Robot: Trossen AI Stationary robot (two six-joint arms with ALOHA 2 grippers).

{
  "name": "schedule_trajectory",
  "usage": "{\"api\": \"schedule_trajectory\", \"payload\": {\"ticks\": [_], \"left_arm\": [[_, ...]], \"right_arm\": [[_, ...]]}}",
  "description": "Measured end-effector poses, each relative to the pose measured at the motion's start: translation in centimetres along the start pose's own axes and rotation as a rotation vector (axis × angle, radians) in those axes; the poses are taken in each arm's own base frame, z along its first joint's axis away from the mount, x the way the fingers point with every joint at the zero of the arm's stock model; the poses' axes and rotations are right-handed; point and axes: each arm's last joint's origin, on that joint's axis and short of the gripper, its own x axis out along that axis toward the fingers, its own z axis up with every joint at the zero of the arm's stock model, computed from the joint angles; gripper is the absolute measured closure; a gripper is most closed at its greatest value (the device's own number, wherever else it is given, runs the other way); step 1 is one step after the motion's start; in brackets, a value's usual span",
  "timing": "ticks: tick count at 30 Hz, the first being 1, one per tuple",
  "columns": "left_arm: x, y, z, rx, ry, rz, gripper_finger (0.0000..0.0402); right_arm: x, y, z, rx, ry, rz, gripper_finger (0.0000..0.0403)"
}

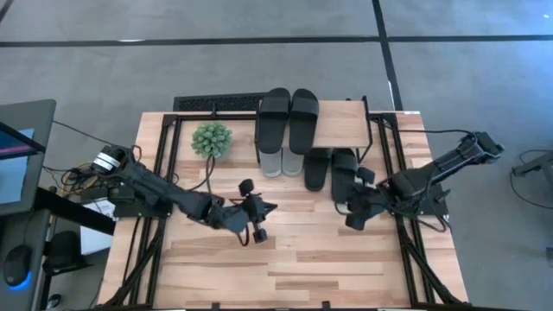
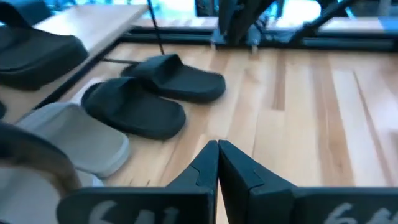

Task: Pick and place slides into the shelf
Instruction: Adjust the black slides under the shelf to align the position

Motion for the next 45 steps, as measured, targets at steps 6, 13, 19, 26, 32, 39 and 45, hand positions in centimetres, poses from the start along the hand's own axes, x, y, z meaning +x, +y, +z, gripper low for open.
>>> {"api": "schedule_trajectory", "payload": {"ticks": [6, 13, 19, 26, 32, 39, 45], "left_arm": [[3.0, 1.6, 0.4, 0.006, -0.019, -0.151, 0.0401], [5.6, 3.5, -0.4, 0.019, 0.034, -0.221, 0.0401], [8.4, 3.8, -0.9, 0.024, 0.054, -0.232, 0.0401], [11.0, 2.9, -0.7, 0.05, 0.05, -0.183, 0.0401], [12.1, 1.9, -0.2, 0.065, 0.039, -0.092, 0.0401], [12.2, 1.6, 0.1, 0.075, 0.02, 0.006, 0.0401], [12.2, 1.7, 0.1, 0.071, 0.023, 0.026, 0.0401]], "right_arm": [[-0.7, 2.1, -1.7, 0.063, -0.035, 0.021, 0.0315], [-0.7, 3.7, -3.9, 0.153, -0.119, -0.017, 0.0363], [0.0, 4.1, -4.7, 0.244, -0.158, -0.058, 0.0398], [0.6, 4.2, -4.7, 0.262, -0.164, -0.105, 0.0401], [0.9, 4.2, -4.9, 0.285, -0.184, -0.147, 0.0402], [1.0, 4.5, -6.1, 0.32, -0.204, -0.224, 0.0402], [1.5, 5.6, -7.1, 0.344, -0.204, -0.237, 0.0402]]}}
